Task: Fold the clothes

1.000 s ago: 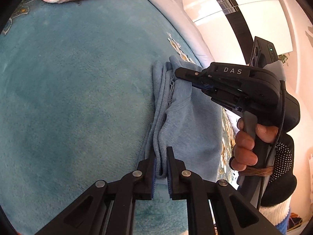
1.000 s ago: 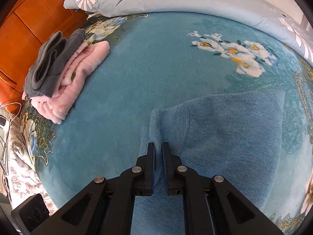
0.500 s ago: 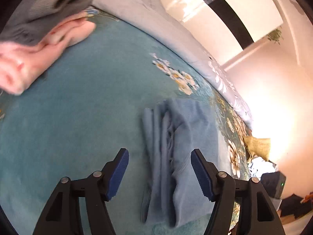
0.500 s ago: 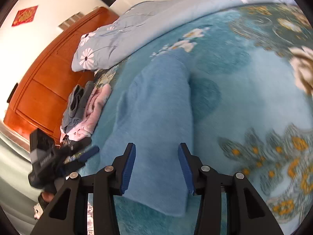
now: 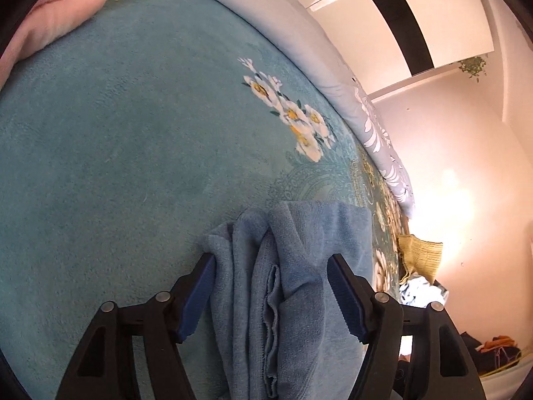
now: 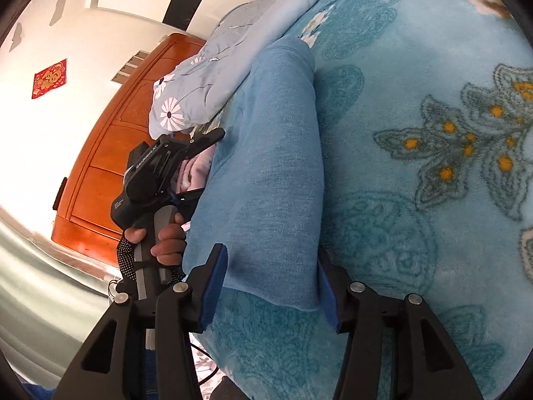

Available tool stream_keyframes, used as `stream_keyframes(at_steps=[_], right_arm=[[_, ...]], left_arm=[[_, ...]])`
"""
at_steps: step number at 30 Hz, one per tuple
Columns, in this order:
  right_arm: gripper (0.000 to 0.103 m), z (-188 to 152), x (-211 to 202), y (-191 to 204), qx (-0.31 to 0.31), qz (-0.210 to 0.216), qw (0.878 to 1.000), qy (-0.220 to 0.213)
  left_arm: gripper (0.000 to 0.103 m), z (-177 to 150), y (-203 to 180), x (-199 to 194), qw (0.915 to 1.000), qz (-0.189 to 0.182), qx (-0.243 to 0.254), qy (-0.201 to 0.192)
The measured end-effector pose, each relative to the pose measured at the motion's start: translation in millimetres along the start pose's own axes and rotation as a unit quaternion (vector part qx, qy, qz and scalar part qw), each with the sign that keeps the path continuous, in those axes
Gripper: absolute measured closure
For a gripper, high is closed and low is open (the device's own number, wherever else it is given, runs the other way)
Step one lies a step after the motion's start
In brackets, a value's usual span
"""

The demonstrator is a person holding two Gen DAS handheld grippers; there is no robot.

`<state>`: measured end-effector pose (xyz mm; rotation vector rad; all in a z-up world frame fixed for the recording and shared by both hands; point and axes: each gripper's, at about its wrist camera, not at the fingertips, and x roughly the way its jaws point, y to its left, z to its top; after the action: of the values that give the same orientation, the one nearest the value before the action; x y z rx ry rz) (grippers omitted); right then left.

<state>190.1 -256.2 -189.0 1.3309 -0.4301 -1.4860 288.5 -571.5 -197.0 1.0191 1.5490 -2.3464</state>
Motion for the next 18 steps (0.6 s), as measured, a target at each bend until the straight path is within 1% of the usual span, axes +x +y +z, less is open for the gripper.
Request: stream_keyframes(at_steps=[1,2,5,8,10,11,12,13,14,15,16,18], right_arm=[[0.048,-0.8,1.1,0.4,0.0,0.003,1.0,-0.001],[0.048,-1.4,2.3,0.5,0.001,0.006,1.0,-0.003],[0.048,-5.6,-1.9,-1.2,0.009,0.015,1.0,-0.011],[0.048,-7.1,-6.4,-4.1,0.021,0.03,0.999,-0.02],[0.051,-7.8,-7.5,-5.1,0.028,0.033,0.999,-0.025],[0.058,-7.8,-8.4,-5.9,0.032,0.033,0.999,-0.026],[0.069,-7.9,-9.7,-7.0,0.036,0.033,0.998,-0.026],[0.075,-6.4,-10.7,-7.9,0.04,0.035,0.998,-0.024],[0.086,-4.1,-11.5,-8.7,0.044,0.039,0.998,-0.022],[0.088,-0.9,-13.6,-9.5,0.047,0.044,0.998,-0.019],[0.089,3.6,-18.4,-10.5,0.048,0.049,0.997,-0.017],[0.09,15.7,-32.8,-11.9,0.042,0.053,0.998,-0.013]], left_arm=[[0.026,0.7,1.4,1.1,1.0,-0.005,-0.006,0.002],[0.025,1.9,2.5,5.0,0.9999,-0.001,-0.01,0.006],[0.025,4.3,-1.4,15.2,0.9995,0.025,0.006,0.017],[0.026,4.7,-5.4,17.0,0.9991,0.038,0.009,0.017],[0.026,2.5,-6.3,15.5,0.999,0.042,0.004,0.009],[0.03,0.8,-7.3,14.9,0.9988,0.049,0.005,0.005],[0.041,-1.2,-8.5,14.8,0.9982,0.059,0.008,0.002],[0.048,-3.3,-9.5,14.4,0.9976,0.068,0.01,0.0],[0.059,-5.9,-10.0,13.8,0.9972,0.074,0.01,-0.001],[0.066,-8.8,-11.0,12.9,0.997,0.076,0.009,0.0],[0.07,-12.3,-12.8,11.6,0.9971,0.075,0.009,0.002],[0.076,-23.0,-18.0,8.3,0.9976,0.068,0.007,0.009]])
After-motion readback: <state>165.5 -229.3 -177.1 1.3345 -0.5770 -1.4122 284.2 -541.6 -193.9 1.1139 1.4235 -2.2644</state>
